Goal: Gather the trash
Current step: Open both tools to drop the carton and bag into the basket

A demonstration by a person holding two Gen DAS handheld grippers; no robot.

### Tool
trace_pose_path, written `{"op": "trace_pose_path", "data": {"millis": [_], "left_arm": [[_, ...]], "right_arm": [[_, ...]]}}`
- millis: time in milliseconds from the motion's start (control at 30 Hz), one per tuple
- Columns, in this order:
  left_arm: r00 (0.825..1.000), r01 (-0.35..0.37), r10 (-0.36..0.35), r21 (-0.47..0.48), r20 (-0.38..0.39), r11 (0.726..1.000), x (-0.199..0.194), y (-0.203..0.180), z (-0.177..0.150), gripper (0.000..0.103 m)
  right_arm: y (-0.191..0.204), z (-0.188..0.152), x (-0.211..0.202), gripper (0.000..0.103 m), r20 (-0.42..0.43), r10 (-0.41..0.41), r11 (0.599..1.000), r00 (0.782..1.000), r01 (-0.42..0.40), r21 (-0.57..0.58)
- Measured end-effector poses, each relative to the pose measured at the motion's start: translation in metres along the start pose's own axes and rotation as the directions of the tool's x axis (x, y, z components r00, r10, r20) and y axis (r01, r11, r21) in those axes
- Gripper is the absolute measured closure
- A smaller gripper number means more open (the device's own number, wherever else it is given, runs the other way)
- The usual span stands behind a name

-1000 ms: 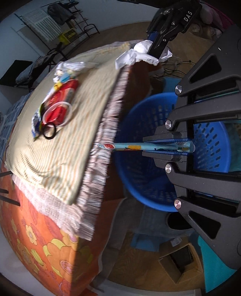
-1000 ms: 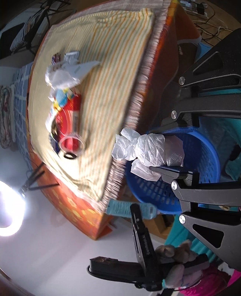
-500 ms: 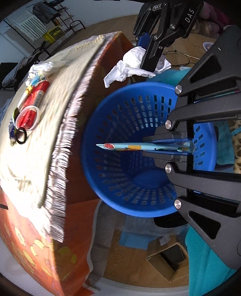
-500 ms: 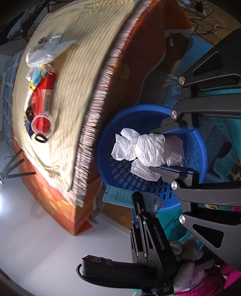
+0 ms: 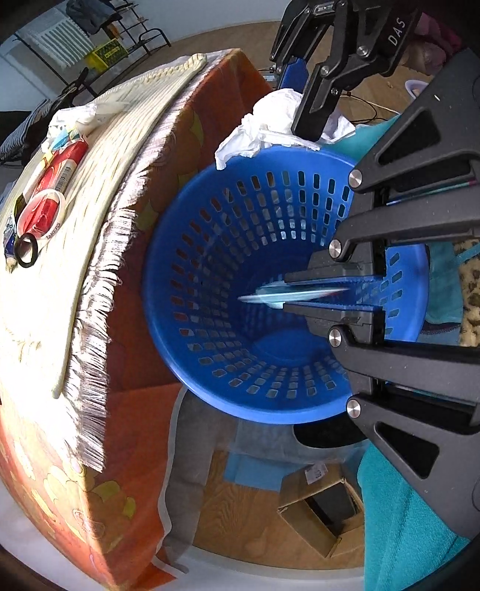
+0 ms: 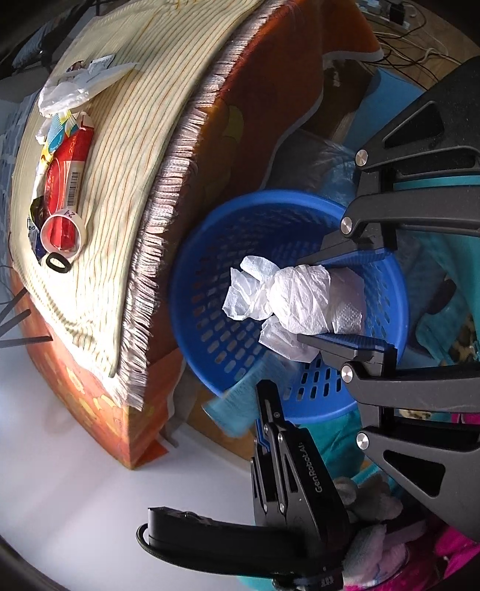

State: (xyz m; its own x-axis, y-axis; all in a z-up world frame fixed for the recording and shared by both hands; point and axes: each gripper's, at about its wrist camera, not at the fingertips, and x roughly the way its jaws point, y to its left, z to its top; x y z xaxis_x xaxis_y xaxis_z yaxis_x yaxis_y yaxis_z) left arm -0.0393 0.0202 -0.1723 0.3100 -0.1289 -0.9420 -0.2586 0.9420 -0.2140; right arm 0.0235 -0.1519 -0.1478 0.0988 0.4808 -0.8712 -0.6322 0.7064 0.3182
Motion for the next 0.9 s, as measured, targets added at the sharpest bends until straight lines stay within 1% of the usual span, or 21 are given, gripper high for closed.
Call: {"op": "trace_pose_path", "data": {"millis": [67,133,367,433,500,667,800,867,900], "left_arm": [[1.0,0.002,-0.002,-0.005,-0.005,1.0,0.001,0.001,0.001,0.098],[1.0,0.001,-0.001,-0.006,-0.008,1.0,0.001,0.001,0.001,0.098],[1.0,-0.003,0.003,-0.005,-0.011,1.0,0.003,0.0,0.001,0.098],[1.0,-0.004,0.004,-0.007,-0.012,1.0,0.003,0.0,0.002,0.098],[1.0,-0.004,0.004,-0.009,-0.011,1.0,0.002,0.0,0.002,0.098],[1.0,0.0,0.0,-0.014,-0.008,1.0,0.001,0.001,0.004,0.097],[1.0,0.004,-0.004,-0.012,-0.008,1.0,-0.001,0.0,0.005,0.097],[1.0,0.006,-0.006,-0.013,-0.01,1.0,-0.001,0.0,0.006,0.088],[1.0,0.008,-0.008,-0.012,-0.008,1.0,-0.002,0.0,0.007,0.074]], "right_arm": [[0.001,0.001,0.001,0.071,-0.004,-0.007,1.0,1.0,0.007,-0.002],[0.0,0.001,0.002,0.066,-0.007,-0.008,1.0,1.0,0.008,0.003],[-0.001,0.004,0.003,0.064,-0.013,-0.007,1.0,1.0,0.007,0.01],[-0.002,0.005,0.002,0.058,-0.011,-0.008,1.0,1.0,0.008,0.013],[-0.002,0.006,0.001,0.054,-0.005,-0.01,1.0,1.0,0.01,0.016],[-0.005,0.008,-0.002,0.053,0.003,-0.015,1.0,1.0,0.015,0.024],[-0.009,0.01,-0.004,0.053,0.011,-0.035,0.999,0.999,0.035,0.038],[-0.012,0.011,-0.007,0.053,0.016,-0.047,0.998,0.999,0.046,0.044],[-0.013,0.011,-0.007,0.053,0.019,-0.056,0.997,0.998,0.055,0.045]]}}
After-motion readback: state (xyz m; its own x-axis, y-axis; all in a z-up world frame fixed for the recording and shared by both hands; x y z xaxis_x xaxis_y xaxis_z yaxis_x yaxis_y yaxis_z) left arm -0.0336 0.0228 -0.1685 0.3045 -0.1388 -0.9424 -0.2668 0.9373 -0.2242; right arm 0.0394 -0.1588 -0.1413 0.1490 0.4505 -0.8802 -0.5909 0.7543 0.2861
